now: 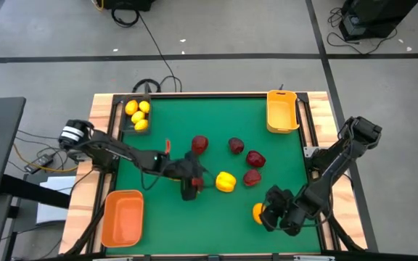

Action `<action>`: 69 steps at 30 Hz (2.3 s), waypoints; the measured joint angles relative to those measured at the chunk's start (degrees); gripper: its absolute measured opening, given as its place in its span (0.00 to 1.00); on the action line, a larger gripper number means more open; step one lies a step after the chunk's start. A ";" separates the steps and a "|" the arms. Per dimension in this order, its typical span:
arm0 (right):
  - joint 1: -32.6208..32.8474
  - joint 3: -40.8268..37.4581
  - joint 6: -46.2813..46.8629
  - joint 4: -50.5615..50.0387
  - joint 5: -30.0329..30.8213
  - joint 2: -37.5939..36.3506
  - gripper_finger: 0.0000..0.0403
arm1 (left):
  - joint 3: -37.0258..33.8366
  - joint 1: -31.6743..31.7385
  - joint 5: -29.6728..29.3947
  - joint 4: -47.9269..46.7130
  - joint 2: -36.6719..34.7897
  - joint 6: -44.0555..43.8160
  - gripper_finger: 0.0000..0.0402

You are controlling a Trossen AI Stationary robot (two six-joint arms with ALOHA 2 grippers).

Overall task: Sort produce into baskets
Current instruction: Put the lemon into the black bin

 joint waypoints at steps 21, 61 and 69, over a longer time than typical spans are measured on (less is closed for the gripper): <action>-5.32 0.36 -3.79 7.39 -10.69 9.20 0.63 | 0.00 -6.94 -4.08 4.41 1.42 -3.95 0.79; -17.46 -0.11 -71.78 49.50 17.46 8.29 0.47 | 0.00 -4.84 -0.63 21.64 1.29 -6.30 0.77; -18.76 0.00 -64.46 48.17 17.93 8.24 0.52 | 2.49 -1.99 -1.33 7.17 -3.62 -4.90 0.60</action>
